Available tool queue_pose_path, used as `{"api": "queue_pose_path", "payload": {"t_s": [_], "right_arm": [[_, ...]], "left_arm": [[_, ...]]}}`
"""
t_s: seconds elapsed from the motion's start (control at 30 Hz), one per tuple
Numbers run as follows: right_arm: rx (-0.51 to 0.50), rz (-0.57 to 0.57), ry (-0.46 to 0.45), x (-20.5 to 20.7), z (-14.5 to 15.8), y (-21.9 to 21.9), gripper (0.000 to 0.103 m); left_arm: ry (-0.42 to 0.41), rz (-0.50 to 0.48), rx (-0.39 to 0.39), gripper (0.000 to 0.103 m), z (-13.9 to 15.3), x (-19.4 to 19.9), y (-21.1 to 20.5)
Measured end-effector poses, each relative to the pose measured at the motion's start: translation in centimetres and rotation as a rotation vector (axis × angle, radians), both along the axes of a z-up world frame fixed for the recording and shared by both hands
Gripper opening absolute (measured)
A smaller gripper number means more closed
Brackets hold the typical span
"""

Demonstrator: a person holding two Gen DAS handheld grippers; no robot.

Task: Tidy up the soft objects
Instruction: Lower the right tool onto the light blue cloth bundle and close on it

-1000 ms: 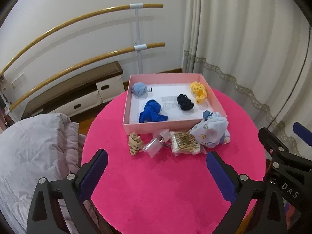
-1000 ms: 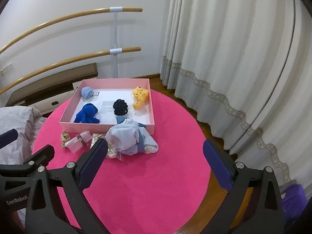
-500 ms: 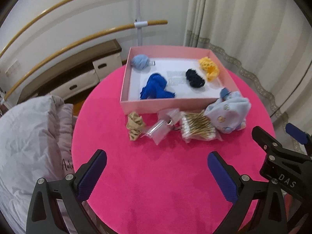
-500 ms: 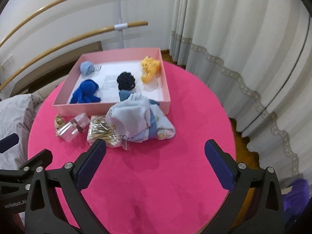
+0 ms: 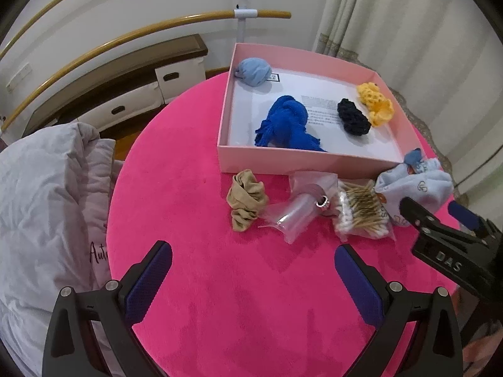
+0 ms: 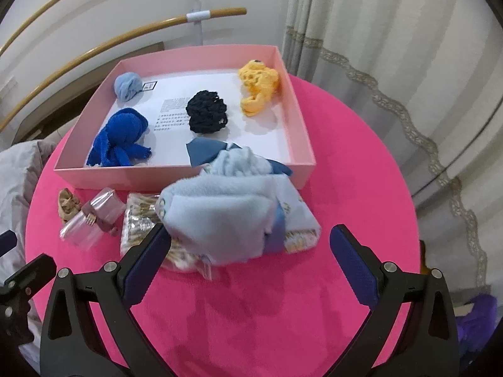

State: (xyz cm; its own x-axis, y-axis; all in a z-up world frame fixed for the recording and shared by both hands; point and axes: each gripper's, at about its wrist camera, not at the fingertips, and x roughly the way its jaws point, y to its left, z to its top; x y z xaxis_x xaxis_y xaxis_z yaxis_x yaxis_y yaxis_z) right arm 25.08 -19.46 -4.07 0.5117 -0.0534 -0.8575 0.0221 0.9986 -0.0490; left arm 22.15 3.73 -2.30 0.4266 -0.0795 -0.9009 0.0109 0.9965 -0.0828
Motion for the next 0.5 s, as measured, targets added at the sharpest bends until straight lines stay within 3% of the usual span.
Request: {"api": "queue_pose_path", "payload": {"t_s": [0.23,0.33,0.4,0.5], "right_arm": [[0.039,0.024,0.009,1.4,-1.4,0.3,0.101],[0.085,0.013,-0.007,1.4,-1.5,-0.3,0.089],[0.096,0.001,-0.021,1.1,-1.2,-0.8,0.066],[0.122,0.004,-0.021,0.7,-0.8,-1.5,0.058]], "left_arm": [[0.011,-0.009,-0.013,0.103,-1.0,0.9,-0.4],[0.013,-0.006,-0.016,0.103,-1.3,1.3,-0.4],[0.018,-0.003,-0.02,0.102,-1.6,1.5,-0.3],[0.02,0.012,-0.026,0.102,-1.8,1.6,0.0]]}}
